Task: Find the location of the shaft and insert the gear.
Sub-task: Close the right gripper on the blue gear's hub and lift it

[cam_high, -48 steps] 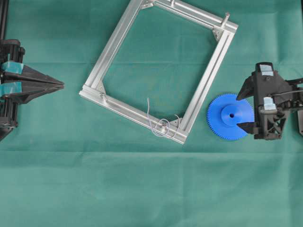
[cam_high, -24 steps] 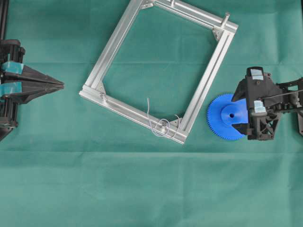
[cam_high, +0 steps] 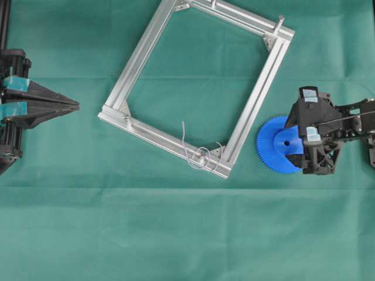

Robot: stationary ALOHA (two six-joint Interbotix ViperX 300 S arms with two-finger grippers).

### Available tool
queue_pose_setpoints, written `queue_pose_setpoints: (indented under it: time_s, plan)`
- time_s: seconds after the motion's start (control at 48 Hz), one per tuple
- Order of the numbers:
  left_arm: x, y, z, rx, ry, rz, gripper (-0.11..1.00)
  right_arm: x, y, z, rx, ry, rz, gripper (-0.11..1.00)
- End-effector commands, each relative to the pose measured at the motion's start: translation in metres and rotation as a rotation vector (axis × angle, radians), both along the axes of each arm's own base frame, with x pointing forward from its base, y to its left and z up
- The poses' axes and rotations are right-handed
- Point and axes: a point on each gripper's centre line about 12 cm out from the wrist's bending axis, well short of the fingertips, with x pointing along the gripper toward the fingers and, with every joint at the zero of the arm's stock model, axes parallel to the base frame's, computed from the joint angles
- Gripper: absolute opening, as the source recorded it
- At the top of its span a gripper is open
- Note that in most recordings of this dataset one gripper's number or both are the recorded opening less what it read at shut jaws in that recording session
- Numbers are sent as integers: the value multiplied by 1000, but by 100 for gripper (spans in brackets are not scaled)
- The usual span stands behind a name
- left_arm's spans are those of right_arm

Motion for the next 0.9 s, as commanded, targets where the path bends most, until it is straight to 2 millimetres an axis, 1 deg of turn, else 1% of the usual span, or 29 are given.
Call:
queue_pose_setpoints:
  time_s: [0.0, 0.229, 0.542, 0.625, 0.729, 0.875]
  plan:
    - [3, 1, 7, -3, -14, 3, 1, 4, -1, 3, -2, -21, 0, 92]
    - [3, 1, 7, -1, -14, 3, 1, 2, -1, -4, -1, 2, 0, 92]
    - [3, 1, 7, -3, -14, 3, 1, 2, -1, -5, -1, 5, -2, 91]
    - [3, 1, 7, -3, -15, 3, 1, 2, -2, -4, -3, 3, -2, 86]
    - [3, 1, 7, -3, -14, 3, 1, 1, -2, -5, -7, 6, 2, 69]
    - [3, 1, 7, -3, -11, 3, 1, 1, -2, -5, -11, 11, 6, 69]
